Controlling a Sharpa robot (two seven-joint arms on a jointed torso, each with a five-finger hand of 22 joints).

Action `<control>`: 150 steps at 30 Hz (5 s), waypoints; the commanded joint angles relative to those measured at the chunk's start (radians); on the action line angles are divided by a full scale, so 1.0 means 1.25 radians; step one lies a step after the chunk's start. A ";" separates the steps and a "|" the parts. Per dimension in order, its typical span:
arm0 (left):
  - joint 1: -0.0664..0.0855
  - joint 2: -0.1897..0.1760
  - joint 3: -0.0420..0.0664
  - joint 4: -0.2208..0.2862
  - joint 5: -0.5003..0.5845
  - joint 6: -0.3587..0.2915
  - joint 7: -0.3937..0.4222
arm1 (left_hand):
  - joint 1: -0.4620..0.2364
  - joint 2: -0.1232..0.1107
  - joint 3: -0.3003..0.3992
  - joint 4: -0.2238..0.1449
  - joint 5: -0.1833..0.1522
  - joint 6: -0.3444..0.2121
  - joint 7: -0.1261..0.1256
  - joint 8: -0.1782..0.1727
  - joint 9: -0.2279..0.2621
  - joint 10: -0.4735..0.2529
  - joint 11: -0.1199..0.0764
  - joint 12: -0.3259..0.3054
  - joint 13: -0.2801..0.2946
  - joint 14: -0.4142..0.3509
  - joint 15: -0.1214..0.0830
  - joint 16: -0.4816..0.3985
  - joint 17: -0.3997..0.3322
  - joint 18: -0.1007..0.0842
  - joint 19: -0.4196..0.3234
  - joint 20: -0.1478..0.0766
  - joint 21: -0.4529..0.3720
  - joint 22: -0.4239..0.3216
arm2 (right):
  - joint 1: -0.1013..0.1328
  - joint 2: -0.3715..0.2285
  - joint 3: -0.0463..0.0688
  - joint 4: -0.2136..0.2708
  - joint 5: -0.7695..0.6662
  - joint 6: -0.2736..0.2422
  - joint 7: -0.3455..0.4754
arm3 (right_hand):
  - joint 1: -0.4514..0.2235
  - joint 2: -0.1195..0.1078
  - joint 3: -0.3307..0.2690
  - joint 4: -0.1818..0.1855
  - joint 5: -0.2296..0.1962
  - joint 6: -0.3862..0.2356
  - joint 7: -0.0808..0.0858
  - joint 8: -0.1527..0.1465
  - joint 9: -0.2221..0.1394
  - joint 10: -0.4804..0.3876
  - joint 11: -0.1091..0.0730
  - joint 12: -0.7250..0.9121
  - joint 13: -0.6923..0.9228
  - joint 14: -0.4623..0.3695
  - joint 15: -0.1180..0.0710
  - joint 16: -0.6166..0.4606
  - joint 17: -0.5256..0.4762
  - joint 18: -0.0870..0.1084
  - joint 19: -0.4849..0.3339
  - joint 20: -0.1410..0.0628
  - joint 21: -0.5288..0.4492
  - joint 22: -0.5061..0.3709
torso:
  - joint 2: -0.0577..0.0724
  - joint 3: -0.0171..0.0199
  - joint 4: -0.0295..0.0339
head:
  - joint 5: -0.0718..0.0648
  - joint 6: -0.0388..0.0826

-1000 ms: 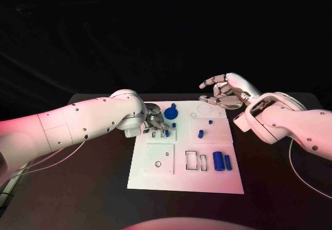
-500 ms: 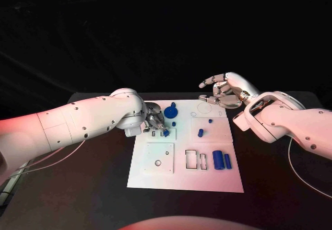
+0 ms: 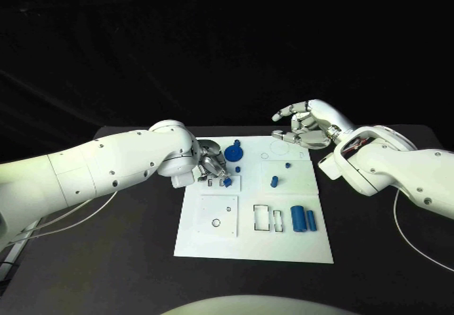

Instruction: Assemble the parts on the task board

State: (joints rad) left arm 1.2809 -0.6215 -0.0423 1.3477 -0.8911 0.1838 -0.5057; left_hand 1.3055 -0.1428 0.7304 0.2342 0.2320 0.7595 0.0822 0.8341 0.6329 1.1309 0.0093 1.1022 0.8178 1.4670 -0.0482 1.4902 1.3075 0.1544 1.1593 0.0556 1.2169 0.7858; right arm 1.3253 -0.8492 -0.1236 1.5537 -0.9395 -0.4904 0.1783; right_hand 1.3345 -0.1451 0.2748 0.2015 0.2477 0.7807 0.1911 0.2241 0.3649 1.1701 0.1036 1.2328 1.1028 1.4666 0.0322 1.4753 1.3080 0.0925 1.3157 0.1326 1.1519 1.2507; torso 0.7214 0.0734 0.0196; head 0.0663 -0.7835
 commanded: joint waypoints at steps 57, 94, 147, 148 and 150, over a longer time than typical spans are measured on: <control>-0.070 -0.161 0.003 0.148 -0.295 -0.294 0.395 | 0.062 -0.101 -0.257 -0.022 -0.003 -0.057 0.055 -0.185 -0.193 -0.244 0.054 -0.001 -0.179 -0.070 0.050 -0.047 -0.113 0.023 -0.130 0.048 -0.117 -0.192 | -0.008 -0.013 -0.002 -0.001 -0.050 0.023 -0.026 | 0.000 -0.002 0.010 0.004 0.030 0.003 -0.005 0.012 0.002 0.003 -0.004 0.001 0.001 0.038 -0.008 -0.002 0.035 0.007 0.002 -0.005 -0.001 0.003 | 0.001 0.0009 -0.0005 | -0.008 0.014; -0.093 -0.120 0.001 0.141 -0.360 -0.266 0.292 | 0.098 -0.067 -0.408 0.039 -0.008 -0.006 0.040 -0.174 -0.222 -0.219 0.041 0.115 -0.136 -0.014 0.039 0.010 -0.011 -0.002 -0.052 0.039 0.002 -0.023 | -0.014 -0.014 -0.002 -0.001 -0.061 0.025 -0.031 | 0.000 -0.003 0.012 0.004 0.032 0.004 -0.005 0.013 0.002 0.004 -0.004 0.002 0.000 0.039 -0.009 -0.002 0.035 0.007 0.003 -0.006 -0.001 0.003 | 0.001 0.0014 -0.0001 | -0.008 0.007; -0.093 -0.115 0.002 0.131 -0.319 -0.254 0.313 | 0.184 -0.072 -0.170 -0.028 -0.008 0.022 0.040 -0.195 -0.263 -0.209 0.033 0.121 -0.142 0.000 0.031 0.027 0.021 -0.008 -0.047 0.030 0.053 0.034 | -0.020 -0.014 -0.002 -0.004 -0.061 0.024 -0.031 | -0.004 -0.003 0.014 0.008 0.033 0.004 -0.005 0.015 0.002 0.006 -0.005 0.003 0.001 0.039 -0.009 -0.001 0.036 0.007 0.004 -0.006 0.000 0.004 | 0.000 0.0007 -0.0003 | -0.008 0.002; -0.093 -0.115 0.002 0.131 -0.318 -0.254 0.313 | 0.182 -0.072 -0.167 -0.029 -0.008 0.021 0.040 -0.195 -0.263 -0.209 0.033 0.121 -0.143 0.000 0.031 0.027 0.021 -0.008 -0.048 0.030 0.054 0.034 | -0.020 -0.014 -0.002 -0.004 -0.061 0.024 -0.031 | -0.004 -0.003 0.014 0.008 0.033 0.004 -0.005 0.015 0.002 0.006 -0.005 0.003 0.001 0.039 -0.009 -0.001 0.036 0.007 0.004 -0.006 0.000 0.004 | 0.000 0.0009 -0.0002 | -0.008 0.002; -0.093 -0.115 0.002 0.131 -0.317 -0.253 0.314 | 0.180 -0.074 -0.163 -0.032 -0.008 0.020 0.041 -0.196 -0.264 -0.210 0.033 0.121 -0.144 0.000 0.031 0.027 0.021 -0.009 -0.047 0.030 0.055 0.035 | -0.020 -0.014 -0.002 -0.004 -0.061 0.024 -0.031 | -0.004 -0.003 0.014 0.008 0.033 0.004 -0.005 0.015 0.002 0.006 -0.005 0.003 0.001 0.039 -0.009 -0.001 0.036 0.007 0.004 -0.006 0.000 0.004 | 0.000 0.0008 -0.0004 | -0.008 0.002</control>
State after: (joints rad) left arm 1.1648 -0.7668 -0.0407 1.5106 -1.2999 -0.1373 -0.1283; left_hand 1.5362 -0.2278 0.5207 0.1928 0.2204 0.7832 0.1338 0.5920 0.3039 0.8691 0.0501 1.2498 0.6387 1.4615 -0.0104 1.5180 1.3081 0.1543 1.0972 0.0932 1.2801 0.8287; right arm 1.3015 -0.8672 -0.1265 1.5496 -1.0067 -0.4673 0.1406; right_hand 1.3305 -0.1411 0.2875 0.2111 0.2846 0.7836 0.1882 0.2395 0.3656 1.1737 0.1001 1.2328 1.1029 1.4665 0.0247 1.4753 1.3081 0.0926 1.3196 0.1288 1.1519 1.2559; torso 0.7215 0.0747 0.0190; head 0.0561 -0.7813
